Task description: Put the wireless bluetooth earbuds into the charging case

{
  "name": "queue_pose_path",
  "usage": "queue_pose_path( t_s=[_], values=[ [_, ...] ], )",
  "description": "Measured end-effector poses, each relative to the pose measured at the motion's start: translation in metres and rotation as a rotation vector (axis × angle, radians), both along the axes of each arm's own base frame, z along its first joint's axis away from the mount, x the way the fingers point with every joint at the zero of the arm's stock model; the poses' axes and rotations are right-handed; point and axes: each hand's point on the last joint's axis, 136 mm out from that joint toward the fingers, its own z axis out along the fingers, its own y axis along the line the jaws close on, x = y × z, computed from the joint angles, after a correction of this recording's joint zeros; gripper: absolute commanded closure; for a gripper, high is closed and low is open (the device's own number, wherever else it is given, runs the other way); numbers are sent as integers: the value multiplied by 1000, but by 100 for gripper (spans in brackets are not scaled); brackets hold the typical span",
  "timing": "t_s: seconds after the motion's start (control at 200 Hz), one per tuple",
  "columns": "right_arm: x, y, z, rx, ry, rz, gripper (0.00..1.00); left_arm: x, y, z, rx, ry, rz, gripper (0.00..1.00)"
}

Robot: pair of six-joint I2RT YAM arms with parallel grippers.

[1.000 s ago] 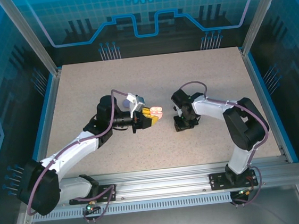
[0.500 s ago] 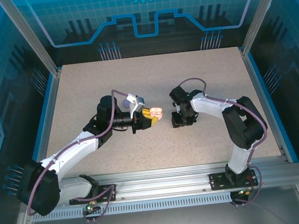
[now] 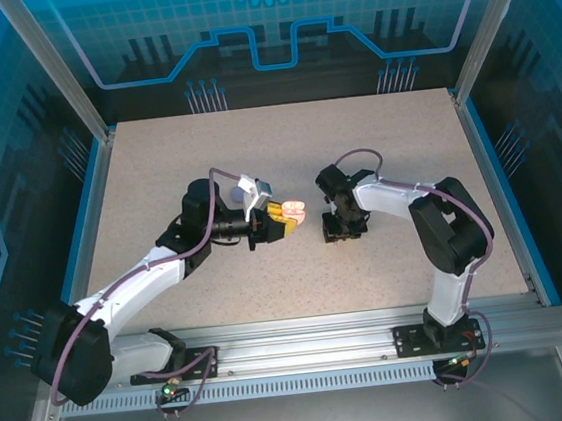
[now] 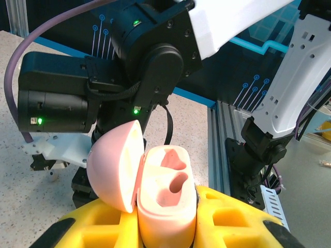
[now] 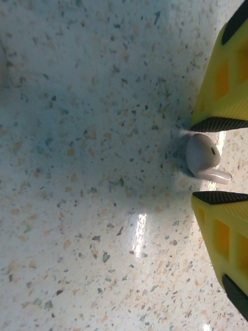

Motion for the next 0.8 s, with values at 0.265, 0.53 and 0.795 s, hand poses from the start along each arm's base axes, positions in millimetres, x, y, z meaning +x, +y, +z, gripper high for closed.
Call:
queue_pose_path(
  t_s=[0.265,0.53,0.795],
  values=[
    [1,2,-1,-37,0,9,64,0,0,1,-1,-2,0,93],
    [1,0,-2,-85,0,20,69,0,0,1,-1,-3,0,93],
    [2,1,-3,-105,-2,25,75,0,0,1,-1,-5,0,93]
  ],
)
